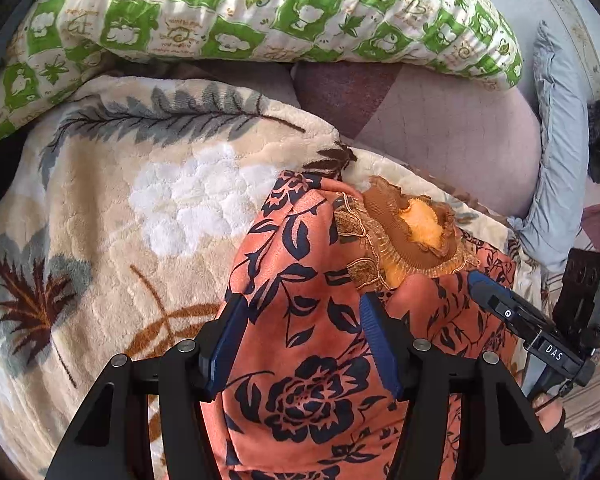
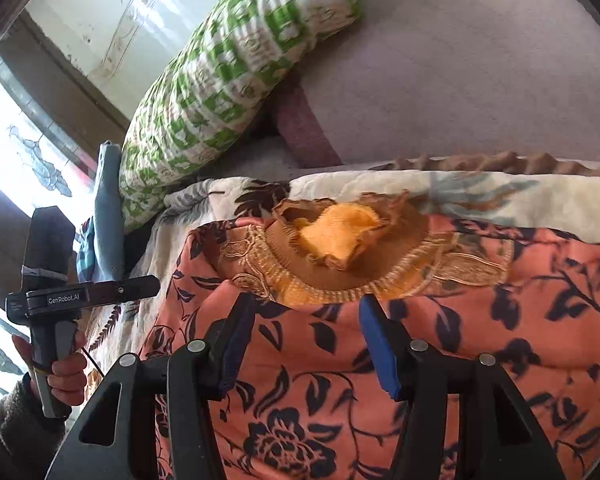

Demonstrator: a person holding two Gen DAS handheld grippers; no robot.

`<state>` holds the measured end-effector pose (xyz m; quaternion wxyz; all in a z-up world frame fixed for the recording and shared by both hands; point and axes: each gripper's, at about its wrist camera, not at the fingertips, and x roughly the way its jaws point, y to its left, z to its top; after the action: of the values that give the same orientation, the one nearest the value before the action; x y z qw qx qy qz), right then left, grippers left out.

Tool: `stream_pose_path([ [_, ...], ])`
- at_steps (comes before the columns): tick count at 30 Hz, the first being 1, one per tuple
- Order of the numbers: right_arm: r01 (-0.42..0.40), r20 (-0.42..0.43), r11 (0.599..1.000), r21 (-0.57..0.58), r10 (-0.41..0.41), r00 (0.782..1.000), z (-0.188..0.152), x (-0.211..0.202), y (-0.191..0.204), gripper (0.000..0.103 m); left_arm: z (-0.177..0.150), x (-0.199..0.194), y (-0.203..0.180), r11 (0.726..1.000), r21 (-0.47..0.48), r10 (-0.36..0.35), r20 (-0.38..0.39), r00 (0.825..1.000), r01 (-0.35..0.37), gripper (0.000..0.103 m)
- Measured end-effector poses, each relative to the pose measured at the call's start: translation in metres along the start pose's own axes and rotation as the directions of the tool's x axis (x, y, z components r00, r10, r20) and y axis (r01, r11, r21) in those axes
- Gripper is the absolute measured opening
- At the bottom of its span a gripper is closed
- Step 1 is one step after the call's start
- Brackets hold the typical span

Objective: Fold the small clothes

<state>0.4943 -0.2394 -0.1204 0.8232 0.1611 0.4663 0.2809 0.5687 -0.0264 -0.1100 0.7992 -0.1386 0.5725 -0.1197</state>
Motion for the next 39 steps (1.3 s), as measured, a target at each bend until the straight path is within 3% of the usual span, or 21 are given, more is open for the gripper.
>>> stream_pose_path([
  [3,-0.023,-0.048,0.999,-0.045,0.021,0.999,0.001,0.028,0.013,0.061,0.005,0.018,-0.001,1.000,0.021,-0.002,-0.036,0.999,0.003,0.058],
  [5,-0.086,-0.112,0.993,-0.081,0.077,0.991,-0.004,0.041,0.020,0.061,0.005,0.026,0.002,1.000,0.030,0.001,-0.020,1.000,0.000,0.055],
  [6,-0.074,-0.126,0.987,-0.142,0.057,0.990,-0.009,0.043,0.028,0.058,0.003,0.028,0.003,0.999,0.041,0.010,-0.002,1.000,-0.010,0.050],
  [8,0.010,-0.120,0.950,-0.311,-0.050,0.992,-0.020,0.045,0.048,0.028,-0.001,0.032,0.006,0.997,0.062,0.054,0.023,0.998,-0.055,0.014],
  [9,0.066,-0.100,0.929,-0.363,-0.110,0.989,-0.022,0.045,0.055,0.004,-0.001,0.031,0.009,0.997,0.049,0.060,0.029,0.998,-0.061,0.012],
  [10,0.088,-0.066,0.924,-0.371,-0.121,0.990,-0.021,0.039,0.059,0.003,-0.002,0.028,0.013,0.998,0.029,0.050,0.045,0.998,-0.052,0.008],
  [12,0.087,0.019,0.936,-0.341,-0.085,0.996,-0.011,0.021,0.063,0.003,-0.003,0.018,0.022,0.999,-0.004,0.053,0.112,0.992,-0.053,0.006],
  [14,0.075,0.056,0.951,-0.299,-0.061,0.997,0.002,0.016,0.063,0.003,-0.004,0.013,0.032,0.994,-0.040,0.102,0.156,0.982,-0.097,0.006],
  [17,0.139,0.023,0.950,-0.279,-0.138,0.990,0.010,0.041,0.059,0.003,-0.003,0.017,0.056,0.983,-0.128,0.148,0.123,0.981,-0.132,0.005],
  [18,0.213,0.007,0.935,-0.285,-0.220,0.975,0.008,0.055,0.057,0.004,-0.003,0.018,0.062,0.979,-0.149,0.159,0.120,0.980,-0.141,0.005],
  [20,0.259,-0.036,0.927,-0.272,-0.278,0.960,0.001,0.070,0.050,0.009,-0.003,0.010,0.070,0.973,-0.181,0.166,0.131,0.977,-0.141,0.005],
  [23,0.216,0.029,0.962,-0.165,-0.214,0.976,-0.005,0.042,0.040,0.013,-0.007,-0.005,0.067,0.979,-0.182,0.116,0.148,0.982,-0.089,0.006],
  [25,0.159,0.080,0.986,-0.049,-0.155,0.985,-0.011,0.003,0.023,0.035,-0.013,-0.021,0.059,0.987,-0.156,0.065,0.140,0.988,-0.043,0.010],
  [27,0.133,0.144,0.990,0.057,-0.140,0.980,-0.023,-0.042,-0.002,0.038,-0.025,-0.033,0.046,0.991,-0.132,-0.005,0.130,0.991,0.022,0.016],
  [29,0.149,0.192,0.974,0.168,-0.181,0.965,-0.041,-0.089,-0.036,0.041,-0.047,-0.048,0.037,0.988,-0.123,-0.080,0.141,0.987,0.098,0.032],
  [32,0.242,0.221,0.923,0.298,-0.314,0.923,-0.074,-0.142,-0.087,0.048,-0.086,-0.060,0.028,0.962,-0.142,-0.206,0.179,0.962,0.232,0.048],
  [33,0.257,0.202,0.905,0.339,-0.336,0.920,-0.082,-0.149,-0.102,0.048,-0.099,-0.058,0.028,0.953,-0.158,-0.231,0.182,0.956,0.261,0.048],
  [36,0.234,0.157,0.872,0.429,-0.327,0.932,-0.102,-0.151,-0.130,0.048,-0.125,-0.044,0.033,0.922,-0.224,-0.283,0.172,0.944,0.317,0.050],
  [39,0.260,0.138,0.876,0.406,-0.340,0.930,-0.106,-0.135,-0.129,0.048,-0.135,-0.022,0.055,0.877,-0.357,-0.282,0.155,0.947,0.320,0.050],
])
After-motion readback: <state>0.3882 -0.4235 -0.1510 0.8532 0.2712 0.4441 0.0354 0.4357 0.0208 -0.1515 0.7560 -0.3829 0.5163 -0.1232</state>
